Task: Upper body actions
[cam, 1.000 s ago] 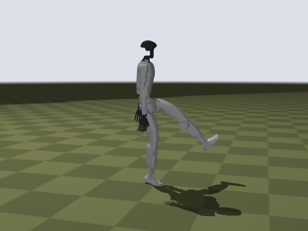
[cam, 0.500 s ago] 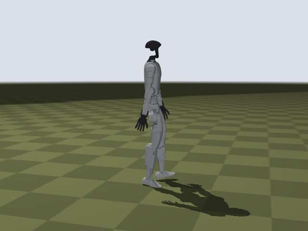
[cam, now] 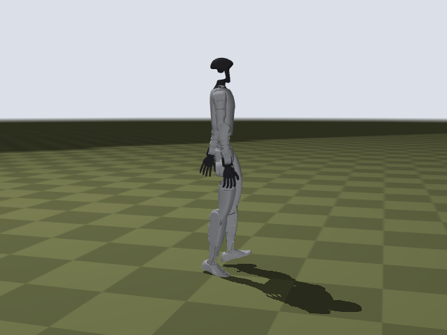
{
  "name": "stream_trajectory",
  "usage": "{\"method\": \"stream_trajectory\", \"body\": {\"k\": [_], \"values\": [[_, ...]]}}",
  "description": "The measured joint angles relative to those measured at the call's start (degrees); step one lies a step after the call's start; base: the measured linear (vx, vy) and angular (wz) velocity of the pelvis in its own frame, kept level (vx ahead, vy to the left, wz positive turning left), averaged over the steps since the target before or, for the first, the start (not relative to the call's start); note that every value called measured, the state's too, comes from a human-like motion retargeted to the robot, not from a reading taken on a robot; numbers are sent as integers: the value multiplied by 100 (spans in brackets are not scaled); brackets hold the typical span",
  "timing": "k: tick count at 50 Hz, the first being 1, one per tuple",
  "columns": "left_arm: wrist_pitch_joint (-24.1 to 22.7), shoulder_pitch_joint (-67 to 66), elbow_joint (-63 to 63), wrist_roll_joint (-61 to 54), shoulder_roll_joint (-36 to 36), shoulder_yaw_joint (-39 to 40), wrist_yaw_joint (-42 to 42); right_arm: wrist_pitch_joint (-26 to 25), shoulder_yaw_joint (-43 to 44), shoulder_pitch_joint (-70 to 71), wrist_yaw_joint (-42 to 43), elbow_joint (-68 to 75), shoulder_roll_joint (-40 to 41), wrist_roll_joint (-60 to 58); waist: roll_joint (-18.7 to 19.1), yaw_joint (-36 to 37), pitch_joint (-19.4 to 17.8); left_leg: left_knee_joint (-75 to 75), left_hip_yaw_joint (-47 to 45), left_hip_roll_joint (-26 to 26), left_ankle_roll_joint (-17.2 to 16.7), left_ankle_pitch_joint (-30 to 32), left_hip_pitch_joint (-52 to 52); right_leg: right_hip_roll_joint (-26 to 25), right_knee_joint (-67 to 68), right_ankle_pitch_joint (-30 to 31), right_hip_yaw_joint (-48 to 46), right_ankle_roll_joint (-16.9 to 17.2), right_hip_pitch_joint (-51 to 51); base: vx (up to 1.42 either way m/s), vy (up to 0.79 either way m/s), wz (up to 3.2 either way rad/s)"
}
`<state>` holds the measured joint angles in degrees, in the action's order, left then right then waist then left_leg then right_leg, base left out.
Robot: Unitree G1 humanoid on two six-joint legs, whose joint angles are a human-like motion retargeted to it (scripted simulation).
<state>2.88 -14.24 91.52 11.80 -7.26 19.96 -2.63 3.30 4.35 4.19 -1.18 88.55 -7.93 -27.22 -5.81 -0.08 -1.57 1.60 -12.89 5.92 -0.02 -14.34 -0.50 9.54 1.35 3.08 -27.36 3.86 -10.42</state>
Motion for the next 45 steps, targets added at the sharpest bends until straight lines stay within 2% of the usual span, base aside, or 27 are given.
{"method": "stream_trajectory", "body": {"k": [2,4,5,7,8,10,12,14,15,19,23,25,28,31,37,40,45], "values": [[20,16,-79,-14,-49,74,-13,-76,125,-126,272,378,-67,-48,22,67,74,42,213,82,32,-128,-53,54,313,-117,-63,102,-33,35,31,35],[29,76,-154,-71,-84,132,-11,-130,256,-237,514,645,-104,-63,127,94,122,113,401,14,28,-242,-78,73,899,-55,-209,30,77,29,25,31],[29,119,-192,-117,-102,166,-7,-157,325,-285,633,765,-115,-54,218,137,139,159,447,-86,14,-308,-90,94,1368,75,-243,-71,231,27,20,-26],[-4,262,-254,-269,-168,222,20,-184,416,-338,722,855,-112,49,488,223,-18,248,362,-438,-11,-423,-257,61,3075,314,236,-734,975,22,14,-23],[-20,325,-262,-331,-213,217,27,-179,441,-359,703,832,-95,89,552,63,-122,275,456,-510,6,-431,-328,-55,3588,346,444,-937,1250,14,8,34],[-18,456,-259,-385,-337,192,39,-148,479,-401,614,704,-47,112,602,-124,-283,321,419,-624,25,-457,-432,-32,3956,317,185,-851,1625,7,3,36],[32,592,-221,-283,-478,99,24,-51,519,-483,510,465,8,49,553,-451,-449,343,438,-647,51,-446,-516,-179,3337,418,-14,-643,2143,5,-3,51],[69,709,-221,-182,-578,-74,-17,98,485,-570,496,245,11,-2,484,-730,-680,379,470,-623,99,-440,-636,-321,2295,426,-66,-628,2634,4,-4,53],[84,781,-239,-146,-628,-181,-22,172,455,-599,514,142,1,-21,451,-856,-842,415,493,-612,128,-443,-709,-340,1754,388,-115,-689,2849,-4,-2,48],[166,1315,-436,-52,-854,-699,172,244,304,-564,697,-52,-71,-26,546,-1381,-1772,577,564,-911,225,-440,-980,-552,304,-53,320,-1434,4022,-21,3,58],[269,1836,-805,141,-924,-904,271,185,287,-495,688,302,-157,93,641,-1706,-2369,685,585,-1214,302,-416,-1058,-246,157,-6,468,-1649,4847,-13,3,79],[228,2012,-1067,149,-897,-1040,331,104,365,-492,707,592,-195,164,713,-1663,-2505,751,621,-1295,338,-418,-1052,-100,422,51,485,-1689,5043,-1,-1,57],[-12,2105,-1356,71,-765,-1172,388,-63,521,-667,791,871,-181,222,885,-1455,-2329,815,695,-1414,337,-423,-881,-28,1041,224,472,-1789,5095,9,-5,27],[-108,2062,-1499,-30,-603,-1181,395,-130,626,-797,742,885,-123,236,858,-1306,-2134,800,753,-1353,319,-424,-784,38,1288,395,582,-1685,4740,8,-2,14],[-179,1472,-1392,-160,-347,-887,484,-11,444,-951,814,636,-3,49,600,-1308,-1560,522,881,-1099,241,-348,-692,30,1076,788,463,-1051,3054,7,-5,-4],[-110,1333,-796,-12,-362,-464,497,-38,359,-668,830,651,-62,-44,403,-1027,-1266,435,701,-837,268,-403,-663,13,1428,1007,633,-778,2360,9,-7,-100],[251,815,128,67,-396,-34,291,-131,322,-481,922,568,-119,17,186,-131,-518,116,365,-442,257,-429,-491,120,1731,1566,819,-501,1240,9,-9,-123]]}}
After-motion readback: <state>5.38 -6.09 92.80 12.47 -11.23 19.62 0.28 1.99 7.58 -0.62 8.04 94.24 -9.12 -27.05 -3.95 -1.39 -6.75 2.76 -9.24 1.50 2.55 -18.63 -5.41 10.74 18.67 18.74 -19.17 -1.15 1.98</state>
